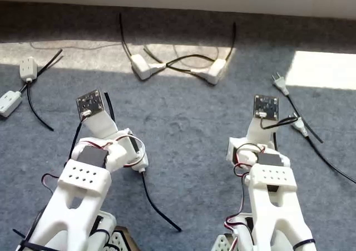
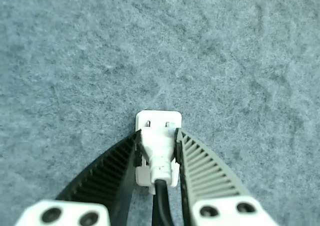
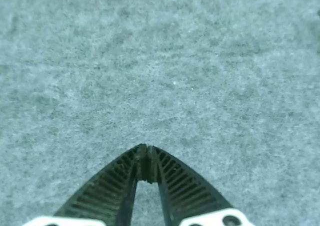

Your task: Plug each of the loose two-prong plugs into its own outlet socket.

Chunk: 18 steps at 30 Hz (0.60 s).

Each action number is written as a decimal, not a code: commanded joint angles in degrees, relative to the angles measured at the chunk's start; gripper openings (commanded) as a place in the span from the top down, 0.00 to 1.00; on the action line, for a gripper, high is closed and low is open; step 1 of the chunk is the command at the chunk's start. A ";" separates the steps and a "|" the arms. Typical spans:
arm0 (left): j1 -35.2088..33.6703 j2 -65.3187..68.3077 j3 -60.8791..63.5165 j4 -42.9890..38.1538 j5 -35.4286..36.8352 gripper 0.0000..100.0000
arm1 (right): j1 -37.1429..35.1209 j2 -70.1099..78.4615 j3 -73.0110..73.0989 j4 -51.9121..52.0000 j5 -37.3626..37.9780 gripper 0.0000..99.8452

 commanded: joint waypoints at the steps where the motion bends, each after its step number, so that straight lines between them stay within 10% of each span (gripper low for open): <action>1: -1.01 1.01 0.04 1.49 -0.35 0.99 | 0.57 -1.01 -0.22 -0.92 -0.18 0.99; 9: -0.66 23.52 -8.40 -3.78 -0.53 0.99 | 0.57 -1.01 -0.22 -0.92 -0.18 0.99; 18: 0.48 45.58 -28.18 12.31 -0.26 0.99 | 0.57 -1.01 -0.31 -0.92 -0.18 0.99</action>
